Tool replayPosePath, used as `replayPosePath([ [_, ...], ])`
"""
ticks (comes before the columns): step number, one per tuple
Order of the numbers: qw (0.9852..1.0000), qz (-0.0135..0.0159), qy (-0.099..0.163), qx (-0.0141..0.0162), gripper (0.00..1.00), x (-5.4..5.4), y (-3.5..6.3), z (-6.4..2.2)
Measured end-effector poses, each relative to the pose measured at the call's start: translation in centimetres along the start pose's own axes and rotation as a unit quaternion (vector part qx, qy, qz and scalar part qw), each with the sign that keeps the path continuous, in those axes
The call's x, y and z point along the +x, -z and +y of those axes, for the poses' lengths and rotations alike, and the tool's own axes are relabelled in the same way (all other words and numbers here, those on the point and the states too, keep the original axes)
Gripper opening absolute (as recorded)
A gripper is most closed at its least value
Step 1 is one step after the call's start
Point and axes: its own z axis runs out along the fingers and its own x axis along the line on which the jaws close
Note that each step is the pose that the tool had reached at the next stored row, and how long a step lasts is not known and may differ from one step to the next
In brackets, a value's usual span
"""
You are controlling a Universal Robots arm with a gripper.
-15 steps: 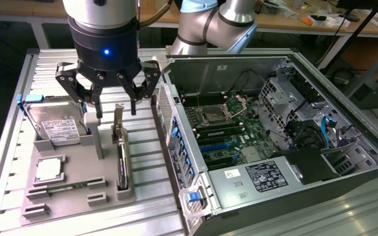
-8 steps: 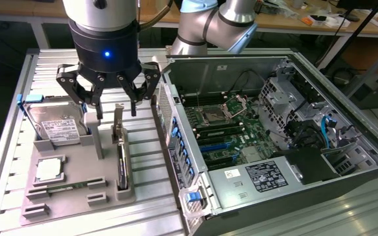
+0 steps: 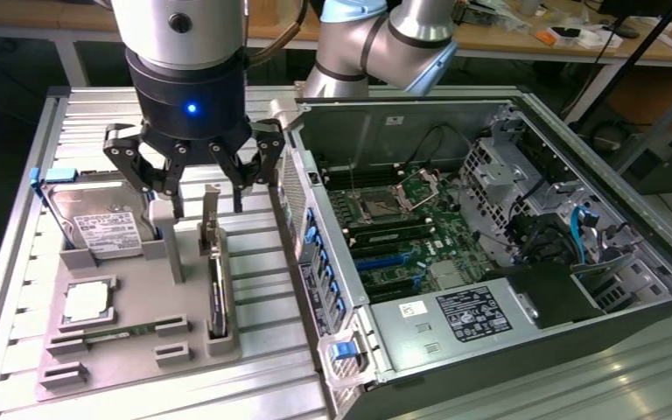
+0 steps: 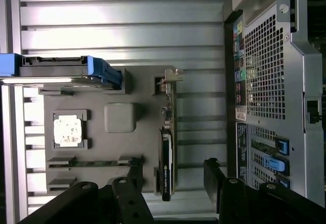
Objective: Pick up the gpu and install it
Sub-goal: 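Pick up the gpu and move the gpu toward the slot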
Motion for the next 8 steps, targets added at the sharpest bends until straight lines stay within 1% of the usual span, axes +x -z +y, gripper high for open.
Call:
replayPosePath([
  [3,1.0,0.0001,0.002,-0.0001,0.6,0.0,-0.92,-0.05],
  [5,1.0,0.0002,0.004,-0.0001,0.6,0.0,-1.32,-0.06],
  [6,1.0,0.0002,0.006,-0.0002,0.6,-0.1,-1.76,-0.17],
  [8,1.0,0.0003,0.006,-0.0002,0.6,-0.2,-2.26,-0.39],
])
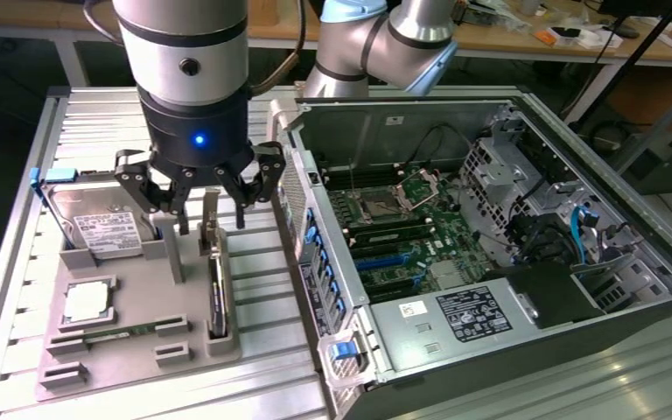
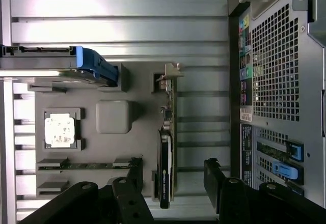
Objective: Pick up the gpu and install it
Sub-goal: 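Pick up the gpu and move the gpu toward the slot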
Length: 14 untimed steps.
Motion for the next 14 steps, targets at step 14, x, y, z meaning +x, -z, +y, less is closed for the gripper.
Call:
replayPosePath([
  [14,1.0,0.0001,0.001,0.0,0.6,0.0,-1.27,-0.22],
])
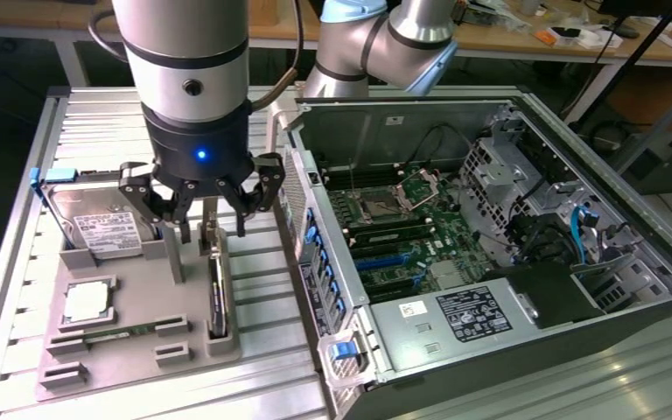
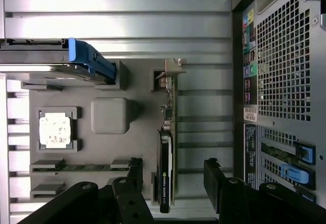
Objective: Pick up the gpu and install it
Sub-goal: 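Pick up the gpu and move the gpu toward the slot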
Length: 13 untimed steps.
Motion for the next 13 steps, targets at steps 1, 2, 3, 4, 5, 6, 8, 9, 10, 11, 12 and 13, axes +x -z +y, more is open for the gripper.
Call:
replayPosePath([
  [1,1.0,0.0001,0.0,0.0001,0.6,0.0,-0.01,0.0],
  [2,1.0,0.0001,0.0,0.0001,0.6,0.0,-0.01,0.0],
  [3,1.0,0.0,0.0,0.0,0.6,0.0,-0.02,-0.01],
  [4,1.0,0.0,0.0,0.0,0.6,0.0,-0.03,0.0],
  [5,1.0,0.0,0.0,0.0,0.6,0.0,-0.03,0.0],
  [6,1.0,0.0,0.0,0.0,0.6,0.0,-0.03,0.0],
  [8,1.0,0.0,0.0,0.0,0.6,0.0,-0.03,0.0],
  [9,1.0,0.0,0.0,0.0,0.6,0.0,-0.04,0.0],
  [10,1.0,-0.0001,0.0,-0.0001,0.6,0.0,-0.06,0.0],
  [11,1.0,-0.0001,0.0,-0.0001,0.6,0.0,-0.1,0.0],
  [12,1.0,-0.0001,0.0,-0.0001,0.6,-0.01,-0.14,-0.01],
  [13,1.0,0.0,0.0,0.0,0.6,-0.04,-0.21,-0.02],
])
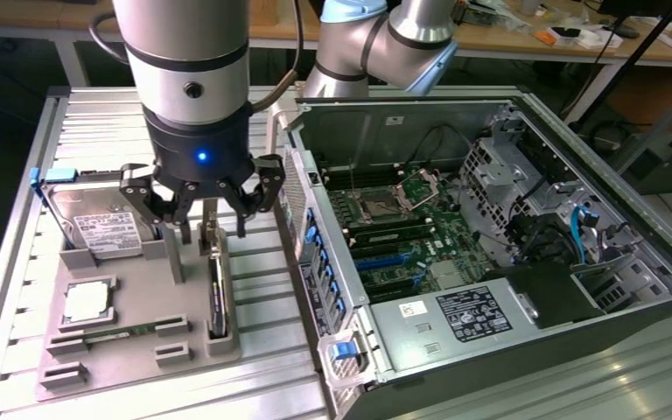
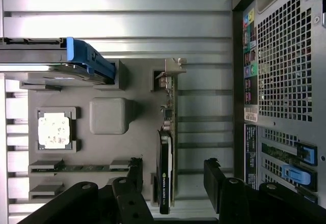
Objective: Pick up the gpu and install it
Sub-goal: 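Pick up the gpu and move the gpu toward the slot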
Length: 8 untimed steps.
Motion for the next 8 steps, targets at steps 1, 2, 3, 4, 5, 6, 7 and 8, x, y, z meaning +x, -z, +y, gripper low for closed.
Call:
replayPosePath([
  [1,1.0,0.0,0.0,-0.0001,0.6,-0.02,-0.08,-0.01],
  [2,1.0,0.0,0.0,0.0,0.6,-0.04,-0.18,-0.03],
  [3,1.0,0.0,0.0,0.0,0.6,-0.05,-0.27,-0.04],
  [4,1.0,0.0,0.0,0.0,0.6,-0.07,-0.37,-0.05],
  [5,1.0,0.0,0.0,0.0,0.6,-0.08,-0.44,-0.06],
  [6,1.0,0.0,0.0,0.0,0.6,-0.09,-0.53,-0.07],
  [7,1.0,0.0,0.0,0.0,0.6,-0.1,-0.61,-0.08],
  [8,1.0,0.0,0.0,0.0,0.6,-0.1,-0.68,-0.09],
])
